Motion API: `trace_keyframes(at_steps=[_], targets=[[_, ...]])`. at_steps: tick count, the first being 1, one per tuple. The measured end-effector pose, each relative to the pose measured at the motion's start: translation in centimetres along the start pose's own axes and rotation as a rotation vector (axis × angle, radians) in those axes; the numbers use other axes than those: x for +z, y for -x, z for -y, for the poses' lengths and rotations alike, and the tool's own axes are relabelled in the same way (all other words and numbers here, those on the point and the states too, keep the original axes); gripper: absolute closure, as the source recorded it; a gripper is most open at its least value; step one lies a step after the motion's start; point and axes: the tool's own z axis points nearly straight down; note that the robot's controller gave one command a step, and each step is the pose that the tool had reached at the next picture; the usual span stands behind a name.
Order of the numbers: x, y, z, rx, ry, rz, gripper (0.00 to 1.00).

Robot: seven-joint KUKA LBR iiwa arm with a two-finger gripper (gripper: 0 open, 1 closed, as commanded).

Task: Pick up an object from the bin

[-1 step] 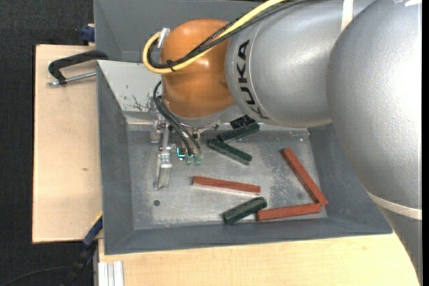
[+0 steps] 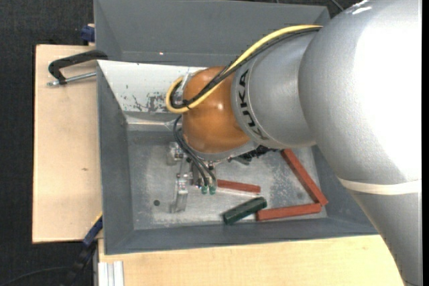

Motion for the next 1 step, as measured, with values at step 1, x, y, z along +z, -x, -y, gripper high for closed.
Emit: trace_keyframes(at_steps=[1], targets=[[-0.53, 4.57, 7.19, -0.11, 0.002, 0.017, 0.0]])
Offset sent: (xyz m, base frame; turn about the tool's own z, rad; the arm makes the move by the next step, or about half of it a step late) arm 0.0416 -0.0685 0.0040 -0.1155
